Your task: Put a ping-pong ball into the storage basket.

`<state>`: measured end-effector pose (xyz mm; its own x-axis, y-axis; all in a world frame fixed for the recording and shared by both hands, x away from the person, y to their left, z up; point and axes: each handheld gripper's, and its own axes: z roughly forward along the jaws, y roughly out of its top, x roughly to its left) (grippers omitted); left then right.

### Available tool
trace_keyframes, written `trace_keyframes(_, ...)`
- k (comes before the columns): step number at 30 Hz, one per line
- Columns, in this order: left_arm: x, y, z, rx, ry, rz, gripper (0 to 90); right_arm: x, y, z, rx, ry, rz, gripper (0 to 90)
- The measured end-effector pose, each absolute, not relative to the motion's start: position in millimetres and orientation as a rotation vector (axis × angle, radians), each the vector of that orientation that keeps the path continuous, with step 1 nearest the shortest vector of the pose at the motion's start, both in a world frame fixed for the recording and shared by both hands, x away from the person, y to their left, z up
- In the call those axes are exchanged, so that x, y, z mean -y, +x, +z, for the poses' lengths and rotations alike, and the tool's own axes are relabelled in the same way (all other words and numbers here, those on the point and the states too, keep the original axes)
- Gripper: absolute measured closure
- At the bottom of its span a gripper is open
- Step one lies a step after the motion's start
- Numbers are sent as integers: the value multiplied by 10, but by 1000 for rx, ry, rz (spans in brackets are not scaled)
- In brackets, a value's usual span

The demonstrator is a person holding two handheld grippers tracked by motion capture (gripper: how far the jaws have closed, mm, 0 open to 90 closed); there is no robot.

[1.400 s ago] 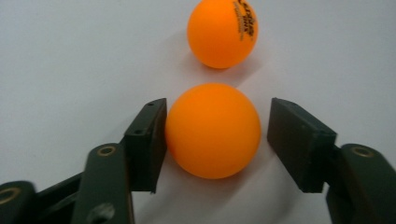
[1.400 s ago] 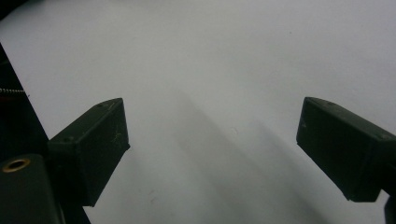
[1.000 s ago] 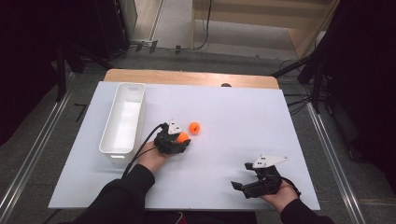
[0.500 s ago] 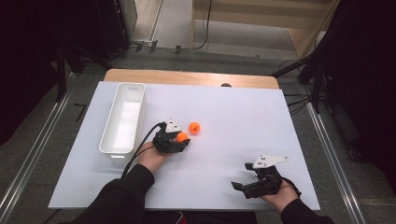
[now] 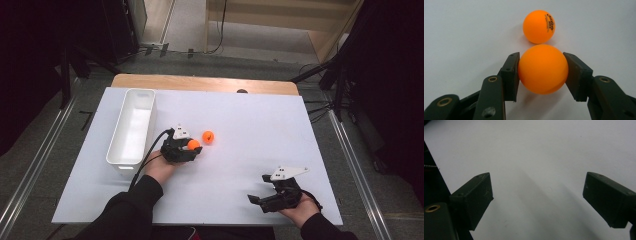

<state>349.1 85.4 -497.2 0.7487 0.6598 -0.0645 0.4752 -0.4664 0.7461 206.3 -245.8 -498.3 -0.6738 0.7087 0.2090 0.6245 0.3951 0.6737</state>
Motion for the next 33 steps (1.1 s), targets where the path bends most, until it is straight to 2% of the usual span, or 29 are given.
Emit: trace_keyframes(33,-876,3369,-4706,-798,2171,269,503,2454,2064,-4988,-2534,1204,1138,78)
